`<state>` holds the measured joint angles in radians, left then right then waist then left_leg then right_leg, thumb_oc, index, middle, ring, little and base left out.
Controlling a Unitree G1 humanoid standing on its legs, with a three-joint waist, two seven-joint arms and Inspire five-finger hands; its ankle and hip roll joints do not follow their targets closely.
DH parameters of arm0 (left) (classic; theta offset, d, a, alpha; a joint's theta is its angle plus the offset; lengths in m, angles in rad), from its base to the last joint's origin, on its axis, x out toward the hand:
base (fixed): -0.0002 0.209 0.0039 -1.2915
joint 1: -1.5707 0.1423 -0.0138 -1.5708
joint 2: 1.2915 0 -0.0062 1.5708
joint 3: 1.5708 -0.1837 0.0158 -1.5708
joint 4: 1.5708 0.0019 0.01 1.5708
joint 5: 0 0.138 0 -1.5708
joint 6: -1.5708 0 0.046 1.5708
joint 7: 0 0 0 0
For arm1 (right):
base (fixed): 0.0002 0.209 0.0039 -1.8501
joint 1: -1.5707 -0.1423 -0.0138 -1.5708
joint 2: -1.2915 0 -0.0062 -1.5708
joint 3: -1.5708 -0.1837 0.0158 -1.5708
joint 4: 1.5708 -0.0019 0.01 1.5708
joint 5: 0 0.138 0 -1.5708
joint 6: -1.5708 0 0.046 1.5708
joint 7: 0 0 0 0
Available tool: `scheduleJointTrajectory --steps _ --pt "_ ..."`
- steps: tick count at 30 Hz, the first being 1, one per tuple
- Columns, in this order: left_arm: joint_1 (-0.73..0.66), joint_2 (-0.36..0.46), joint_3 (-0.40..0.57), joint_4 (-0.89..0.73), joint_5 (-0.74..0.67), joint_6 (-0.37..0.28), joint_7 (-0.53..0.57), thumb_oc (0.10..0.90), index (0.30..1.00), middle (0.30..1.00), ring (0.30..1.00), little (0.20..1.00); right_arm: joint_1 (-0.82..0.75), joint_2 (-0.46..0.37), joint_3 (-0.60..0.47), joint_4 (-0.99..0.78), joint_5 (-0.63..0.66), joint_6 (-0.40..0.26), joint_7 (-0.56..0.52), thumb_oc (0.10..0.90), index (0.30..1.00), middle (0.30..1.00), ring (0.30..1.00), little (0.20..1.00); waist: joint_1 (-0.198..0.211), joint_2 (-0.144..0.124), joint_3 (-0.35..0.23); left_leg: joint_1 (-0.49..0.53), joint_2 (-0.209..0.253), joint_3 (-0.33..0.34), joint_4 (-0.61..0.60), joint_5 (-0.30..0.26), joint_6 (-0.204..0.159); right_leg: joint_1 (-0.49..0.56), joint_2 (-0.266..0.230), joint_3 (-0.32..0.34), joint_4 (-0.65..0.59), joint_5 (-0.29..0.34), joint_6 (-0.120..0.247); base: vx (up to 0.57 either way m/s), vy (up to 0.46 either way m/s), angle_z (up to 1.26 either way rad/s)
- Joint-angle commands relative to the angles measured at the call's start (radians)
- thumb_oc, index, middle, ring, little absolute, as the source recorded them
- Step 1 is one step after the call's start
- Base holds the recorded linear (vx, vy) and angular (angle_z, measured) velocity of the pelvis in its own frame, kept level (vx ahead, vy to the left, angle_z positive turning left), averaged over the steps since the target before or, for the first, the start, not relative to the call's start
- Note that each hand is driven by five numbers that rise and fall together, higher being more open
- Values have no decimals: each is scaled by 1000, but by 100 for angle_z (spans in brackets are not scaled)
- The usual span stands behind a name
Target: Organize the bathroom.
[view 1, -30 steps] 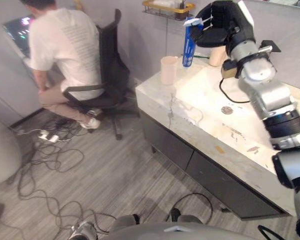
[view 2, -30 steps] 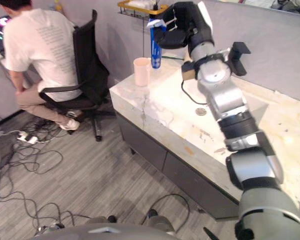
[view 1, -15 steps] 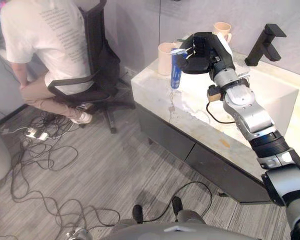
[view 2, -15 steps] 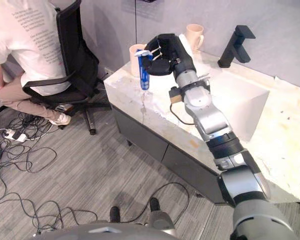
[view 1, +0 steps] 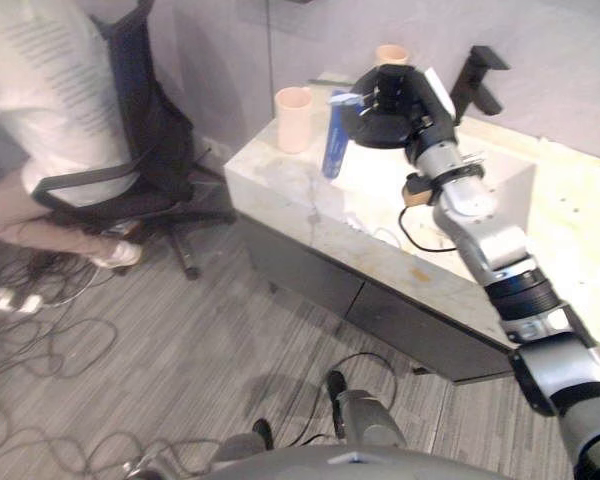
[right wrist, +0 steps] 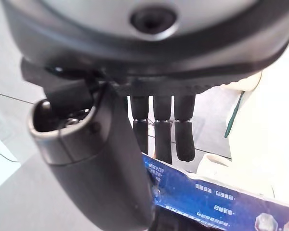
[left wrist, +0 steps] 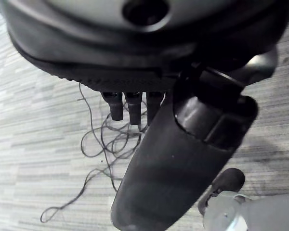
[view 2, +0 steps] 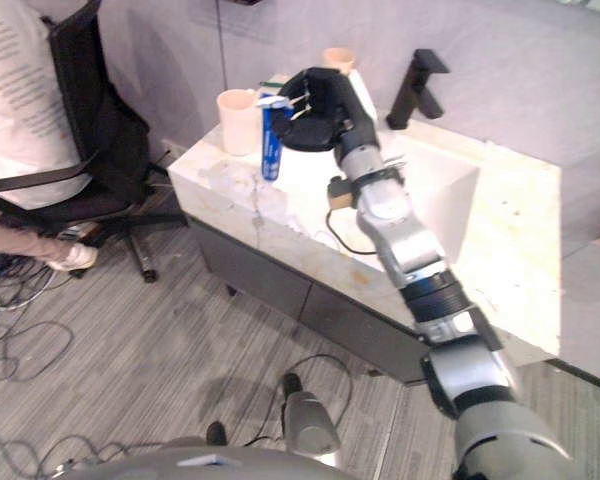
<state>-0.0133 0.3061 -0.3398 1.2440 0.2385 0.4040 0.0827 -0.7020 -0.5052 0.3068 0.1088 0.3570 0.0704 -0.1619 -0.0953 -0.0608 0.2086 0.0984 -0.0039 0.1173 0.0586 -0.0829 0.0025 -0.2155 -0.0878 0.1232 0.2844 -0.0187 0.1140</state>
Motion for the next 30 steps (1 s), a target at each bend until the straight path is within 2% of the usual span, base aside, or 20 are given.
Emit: scheduleJointTrajectory --steps 1,3,8,18,24,30 --pt "29 46 -28 30 7 26 -4 800 900 900 900 900 -157 -21 -83 -109 -56 -98 -52 400 300 300 300 300 31 11 -76 -97 -26 -31 165 -35 30 35 -2 7 -139 163 17 49 -47 40" --pt "26 23 -43 32 21 28 17 800 900 900 900 900 -165 -37 -110 -73 -48 -113 -32 400 300 300 300 300 32 16 -87 -82 -15 -27 119 -15 21 61 6 4 -172 158 15 40 -27 34" --pt "22 10 -52 39 37 37 41 800 900 900 900 900 -154 -49 -115 -66 -74 -121 -40 400 300 300 300 300 32 9 -100 -66 -6 -18 66 -3 21 63 1 4 -195 164 26 5 -25 13" --pt "59 19 -15 56 61 35 66 800 900 900 900 900 -145 -89 -139 -82 -31 -124 -69 400 300 300 300 300 22 -9 -119 -29 8 10 44 -15 24 68 -5 11 -205 167 42 33 -19 2" --pt "57 18 -20 45 54 39 47 800 900 900 900 900 -154 -110 -147 -83 -11 -134 -79 400 300 300 300 300 23 -14 -139 -24 15 5 34 -14 18 83 1 17 -214 154 35 24 -22 5" --pt "69 9 -24 52 63 29 48 800 900 900 900 900 -148 -119 -155 -68 -43 -151 -95 400 300 300 300 300 27 -14 -148 -13 21 0 19 -10 12 91 2 13 -220 148 29 4 -1 1"
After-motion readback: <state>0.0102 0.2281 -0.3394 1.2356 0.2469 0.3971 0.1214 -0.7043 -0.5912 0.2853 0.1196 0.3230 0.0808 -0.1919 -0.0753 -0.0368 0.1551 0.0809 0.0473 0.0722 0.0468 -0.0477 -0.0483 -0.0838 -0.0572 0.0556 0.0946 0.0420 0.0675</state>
